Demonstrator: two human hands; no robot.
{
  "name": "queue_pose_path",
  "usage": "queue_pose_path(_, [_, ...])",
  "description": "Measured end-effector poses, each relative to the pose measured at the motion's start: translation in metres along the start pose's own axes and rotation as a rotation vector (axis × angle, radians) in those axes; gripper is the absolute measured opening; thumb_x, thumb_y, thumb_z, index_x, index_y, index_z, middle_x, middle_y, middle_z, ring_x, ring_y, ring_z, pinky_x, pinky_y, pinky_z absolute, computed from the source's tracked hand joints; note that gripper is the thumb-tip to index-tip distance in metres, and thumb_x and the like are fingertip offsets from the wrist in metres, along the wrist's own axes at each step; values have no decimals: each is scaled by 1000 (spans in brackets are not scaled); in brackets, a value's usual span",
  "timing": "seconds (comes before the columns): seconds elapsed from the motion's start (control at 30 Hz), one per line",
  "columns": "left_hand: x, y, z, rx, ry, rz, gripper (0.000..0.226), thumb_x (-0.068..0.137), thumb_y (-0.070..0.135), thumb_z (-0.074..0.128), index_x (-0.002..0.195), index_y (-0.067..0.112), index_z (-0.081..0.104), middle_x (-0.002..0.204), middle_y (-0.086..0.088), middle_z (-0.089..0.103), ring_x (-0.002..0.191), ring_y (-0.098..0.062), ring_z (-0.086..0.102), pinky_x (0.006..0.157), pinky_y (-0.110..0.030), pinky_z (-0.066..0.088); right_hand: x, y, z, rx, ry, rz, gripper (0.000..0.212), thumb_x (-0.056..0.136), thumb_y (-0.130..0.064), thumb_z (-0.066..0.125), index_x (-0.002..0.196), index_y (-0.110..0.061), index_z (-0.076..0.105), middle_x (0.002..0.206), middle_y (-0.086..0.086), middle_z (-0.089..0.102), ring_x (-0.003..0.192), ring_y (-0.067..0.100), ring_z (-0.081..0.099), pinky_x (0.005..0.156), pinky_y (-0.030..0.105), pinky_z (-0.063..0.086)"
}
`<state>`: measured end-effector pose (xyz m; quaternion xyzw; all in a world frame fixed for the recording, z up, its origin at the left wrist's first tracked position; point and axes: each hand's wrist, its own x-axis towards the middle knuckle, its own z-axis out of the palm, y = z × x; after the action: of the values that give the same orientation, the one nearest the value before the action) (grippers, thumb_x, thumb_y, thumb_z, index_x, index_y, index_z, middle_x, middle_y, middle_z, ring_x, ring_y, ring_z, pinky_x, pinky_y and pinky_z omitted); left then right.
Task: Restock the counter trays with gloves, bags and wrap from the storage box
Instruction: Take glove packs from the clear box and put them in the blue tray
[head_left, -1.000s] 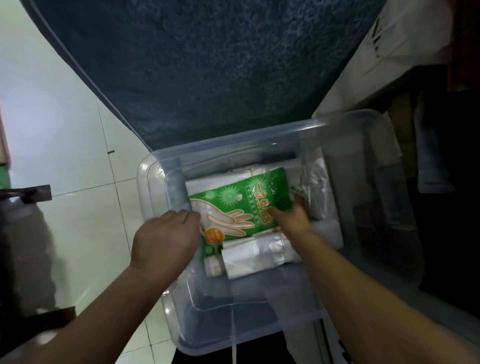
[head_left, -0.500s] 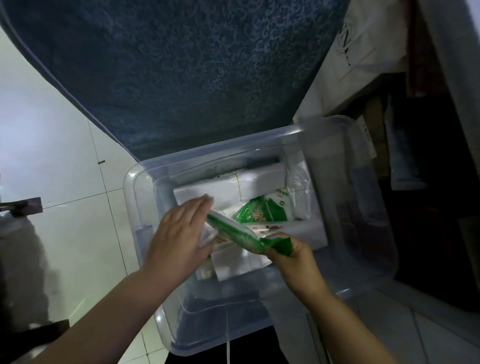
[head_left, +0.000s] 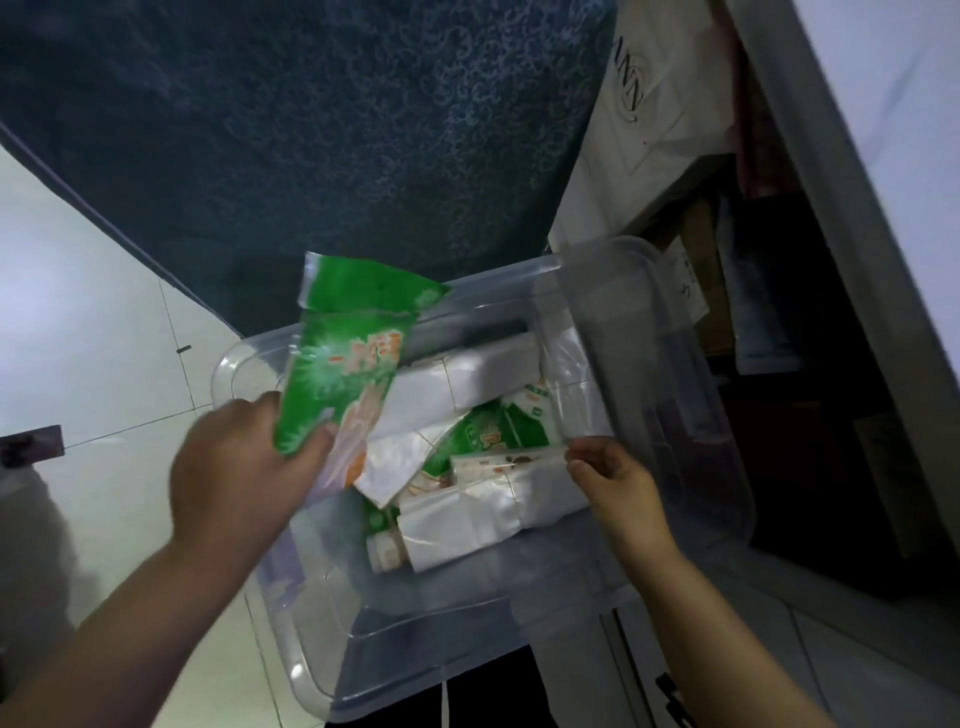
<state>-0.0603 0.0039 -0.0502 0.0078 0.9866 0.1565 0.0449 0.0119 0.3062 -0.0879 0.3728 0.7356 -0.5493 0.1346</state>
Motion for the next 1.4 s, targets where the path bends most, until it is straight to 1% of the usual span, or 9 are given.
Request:
queue_pose_path(0.13, [13, -11, 10, -41, 15, -66, 35, 70, 41, 57, 61, 6, 56, 56, -19, 48, 60, -40, 53, 53, -32, 34, 38, 15, 17, -246, -11, 37, 14, 86, -10, 58, 96, -15, 66, 97, 6, 67, 91, 21, 62, 78, 25, 49])
queue_pose_path(0.4, [17, -22, 33, 13, 99, -57, 44, 71, 51, 47, 58, 9, 52, 53, -18, 47, 58, -38, 51, 53, -30, 29, 110, 37, 72, -638, -31, -36, 34, 90, -12, 50, 123, -11, 58, 127, 10, 61, 112, 27, 57, 77, 20, 37])
queue_pose_path(0.53, [18, -22, 33, 25, 121, -33, 43, 72, 48, 50, 57, 8, 51, 51, -19, 48, 56, -38, 50, 53, -31, 28, 111, 44, 82, -775, -105, -17, 23, 91, -19, 51, 108, -12, 65, 111, 13, 67, 85, 26, 60, 60, 21, 38])
queue_pose_path(0.6, [18, -22, 32, 27, 111, -24, 42, 72, 47, 50, 57, 8, 51, 51, -19, 48, 56, -37, 50, 53, -31, 28, 105, 43, 78, -842, -92, -59, 24, 91, -18, 48, 93, -8, 70, 103, 15, 68, 81, 28, 59, 62, 25, 39])
queue_pose_path(0.77, [18, -23, 29, 5, 91, -9, 38, 71, 46, 49, 56, 10, 46, 49, -18, 48, 51, -36, 49, 55, -28, 23, 64, 25, 51, -755, 64, -231, 22, 87, -7, 51, 96, -7, 72, 107, 18, 62, 101, 36, 51, 83, 34, 45])
queue_pose_path(0.9, [16, -16, 23, 26, 31, 0, 39, 72, 47, 48, 62, 10, 55, 52, -16, 55, 58, -35, 54, 60, -31, 24, 22, -16, 23, -439, 152, -378, 17, 84, 3, 57, 92, -4, 71, 92, 12, 66, 87, 29, 60, 73, 25, 42])
queue_pose_path(1.0, [13, -6, 10, 31, -85, -36, 41, 76, 50, 50, 80, 12, 63, 69, -18, 67, 74, -36, 62, 64, -35, 29, -10, -66, 1, -450, 152, -578, 21, 81, 5, 60, 91, -11, 70, 88, -4, 62, 80, 15, 59, 66, 11, 38])
queue_pose_path(1.17, [4, 20, -39, -422, -242, -274, 25, 87, 37, 58, 102, 17, 59, 100, -15, 70, 90, -33, 63, 71, -35, 45, -64, -143, -33, -671, 202, -842, 13, 82, -7, 67, 94, -11, 70, 97, 9, 69, 82, 31, 66, 67, 40, 55])
queue_pose_path(1.4, [-18, 71, -106, -701, -255, -168, 27, 90, 30, 59, 112, 16, 61, 104, -7, 70, 92, -25, 64, 81, -38, 50, -138, -214, -53, -603, 334, -1038, 4, 80, -14, 63, 80, -10, 65, 76, 9, 61, 68, 25, 58, 55, 35, 46])
